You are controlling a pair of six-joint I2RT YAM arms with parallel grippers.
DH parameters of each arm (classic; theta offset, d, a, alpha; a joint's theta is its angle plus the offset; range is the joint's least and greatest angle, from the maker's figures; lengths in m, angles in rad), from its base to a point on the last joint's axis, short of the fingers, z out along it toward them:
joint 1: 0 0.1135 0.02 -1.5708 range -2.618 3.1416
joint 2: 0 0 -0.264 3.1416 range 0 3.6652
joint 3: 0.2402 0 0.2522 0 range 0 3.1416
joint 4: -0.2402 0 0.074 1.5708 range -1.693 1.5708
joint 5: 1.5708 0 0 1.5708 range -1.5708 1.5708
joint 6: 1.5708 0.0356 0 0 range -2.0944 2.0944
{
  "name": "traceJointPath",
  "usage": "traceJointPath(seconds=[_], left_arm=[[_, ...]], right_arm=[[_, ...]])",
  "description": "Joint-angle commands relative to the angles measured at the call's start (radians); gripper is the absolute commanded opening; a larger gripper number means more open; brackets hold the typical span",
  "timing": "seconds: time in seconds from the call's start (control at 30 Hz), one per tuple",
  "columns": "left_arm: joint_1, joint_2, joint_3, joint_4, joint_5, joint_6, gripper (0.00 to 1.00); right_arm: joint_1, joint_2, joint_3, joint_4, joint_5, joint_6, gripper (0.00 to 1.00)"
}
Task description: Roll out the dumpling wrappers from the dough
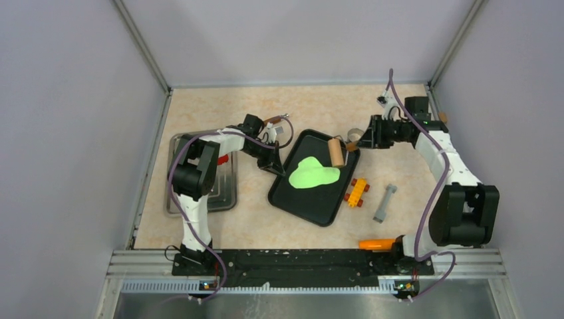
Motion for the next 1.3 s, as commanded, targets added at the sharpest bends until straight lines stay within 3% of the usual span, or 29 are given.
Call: traceJointPath(seconds=[0.0,0.3,0.73,1.27], left_arm=[[-0.007,0.018,0.031,-0.021,-0.003,0.025,0.0],[-0.008,0.009,0.027,-0.026,-0.013,0.03,0.0],[-0.008,-0.016,0.008,-0.031,-0.026,0.041,0.0],[-0.008,-0.032,-0.004,-0.031,-0.041,0.054,0.0]], right_arm=[[0.017,0.044,0.05,0.106,-0.184,0.143,0.0],[0.043,0.187,0.033,0.151,-0.202,0.222,0.0],[0.134,0.386,0.04,0.12,-0.078,0.18,0.0],[0.306,0.487,0.101,0.186,-0.083,0.235,0.0]])
